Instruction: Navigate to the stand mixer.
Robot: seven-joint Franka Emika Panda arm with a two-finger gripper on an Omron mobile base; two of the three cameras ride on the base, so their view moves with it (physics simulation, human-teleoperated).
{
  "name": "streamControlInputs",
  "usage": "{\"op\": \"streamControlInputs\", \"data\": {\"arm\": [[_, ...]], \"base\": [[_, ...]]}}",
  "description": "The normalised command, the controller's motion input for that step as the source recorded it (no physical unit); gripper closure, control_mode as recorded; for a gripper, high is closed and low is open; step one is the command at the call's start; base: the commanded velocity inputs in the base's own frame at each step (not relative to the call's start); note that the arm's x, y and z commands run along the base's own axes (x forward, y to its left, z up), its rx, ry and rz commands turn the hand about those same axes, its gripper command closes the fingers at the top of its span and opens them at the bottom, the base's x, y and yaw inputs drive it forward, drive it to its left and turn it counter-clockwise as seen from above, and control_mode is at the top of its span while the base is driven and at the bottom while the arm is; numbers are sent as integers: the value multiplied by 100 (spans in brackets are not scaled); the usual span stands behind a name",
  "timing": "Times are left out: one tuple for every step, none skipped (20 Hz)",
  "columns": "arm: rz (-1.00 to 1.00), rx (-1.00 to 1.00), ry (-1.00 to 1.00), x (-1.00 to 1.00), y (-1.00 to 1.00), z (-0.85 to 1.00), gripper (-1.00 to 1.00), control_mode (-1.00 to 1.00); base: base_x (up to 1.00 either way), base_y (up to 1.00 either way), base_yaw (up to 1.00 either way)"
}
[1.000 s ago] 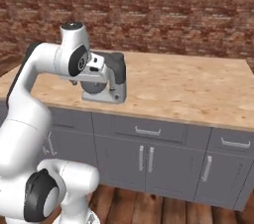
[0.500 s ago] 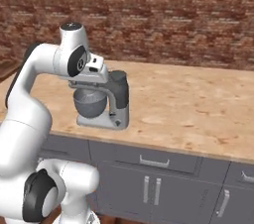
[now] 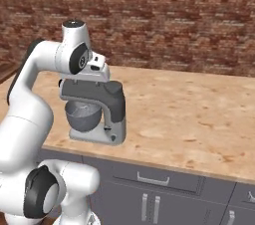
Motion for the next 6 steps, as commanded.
{"op": "streamControlInputs", "data": {"arm": [[0, 0, 0, 0, 0, 0, -100, 100], [0, 0, 0, 0, 0, 0, -100, 100], [0, 0, 0, 0, 0, 0, -100, 100], [0, 0, 0, 0, 0, 0, -100, 100], [0, 0, 0, 0, 0, 0, -100, 100], [0, 0, 0, 0, 0, 0, -100, 100]], "base": [[0, 0, 0], [0, 0, 0], [8, 0, 0], [54, 2, 0], [53, 0, 0], [59, 0, 0]]}}
